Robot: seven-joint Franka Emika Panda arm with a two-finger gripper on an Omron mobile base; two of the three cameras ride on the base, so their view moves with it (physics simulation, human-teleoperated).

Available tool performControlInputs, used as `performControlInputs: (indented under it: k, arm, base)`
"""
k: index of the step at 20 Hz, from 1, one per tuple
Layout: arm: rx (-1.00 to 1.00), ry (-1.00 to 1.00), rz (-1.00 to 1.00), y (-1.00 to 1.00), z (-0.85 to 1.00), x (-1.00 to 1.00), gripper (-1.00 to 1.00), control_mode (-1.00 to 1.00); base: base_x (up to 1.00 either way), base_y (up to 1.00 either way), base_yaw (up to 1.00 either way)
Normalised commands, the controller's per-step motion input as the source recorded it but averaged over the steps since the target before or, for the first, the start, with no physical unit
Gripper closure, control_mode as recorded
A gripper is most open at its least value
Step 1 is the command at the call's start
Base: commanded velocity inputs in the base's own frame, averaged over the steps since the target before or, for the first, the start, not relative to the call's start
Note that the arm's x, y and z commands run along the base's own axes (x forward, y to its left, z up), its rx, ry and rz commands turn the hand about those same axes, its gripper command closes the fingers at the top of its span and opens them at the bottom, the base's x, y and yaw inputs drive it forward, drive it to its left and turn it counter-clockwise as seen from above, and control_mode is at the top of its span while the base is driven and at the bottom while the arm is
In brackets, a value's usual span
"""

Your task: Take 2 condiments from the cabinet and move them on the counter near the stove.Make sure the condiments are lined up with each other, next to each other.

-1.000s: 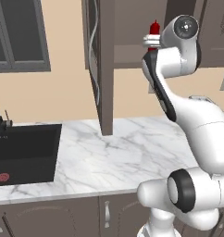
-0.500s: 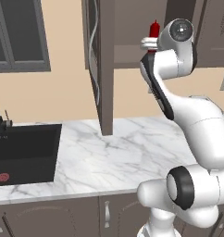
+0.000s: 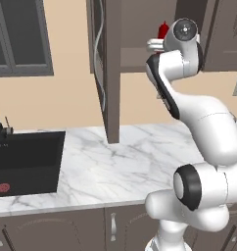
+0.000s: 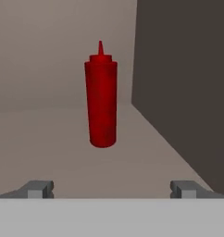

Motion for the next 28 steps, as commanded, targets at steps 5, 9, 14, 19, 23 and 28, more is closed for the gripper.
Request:
performControlInputs:
  k: [5,9,14,19,23,28]
  arm:
    - [0.0,0.02,-0.04,-0.07,0.0,0.3,-1.0,-1.0]
    - [0.0,0.0,-0.05,-0.01,0.0,0.3,-1.0,-1.0]
    - [0.0,0.0,-0.05,0.0,0.0,0.31,-1.0,-1.0]
    - [0.0,0.0,-0.05,-0.04,0.0,0.26,-1.0,-1.0]
    - [0.0,0.0,-0.05,-0.03,0.0,0.23,-1.0,-1.0]
    - [0.0,0.0,-0.04,-0.02,0.0,0.21,-1.0,-1.0]
  base:
    - [0.0,0.0,0.0]
    - [0.0,0.0,0.0]
    - [0.0,0.0,0.0]
    - [0.0,0.0,0.0]
    - [0.0,0.0,0.0]
    - [0.0,0.0,0.0]
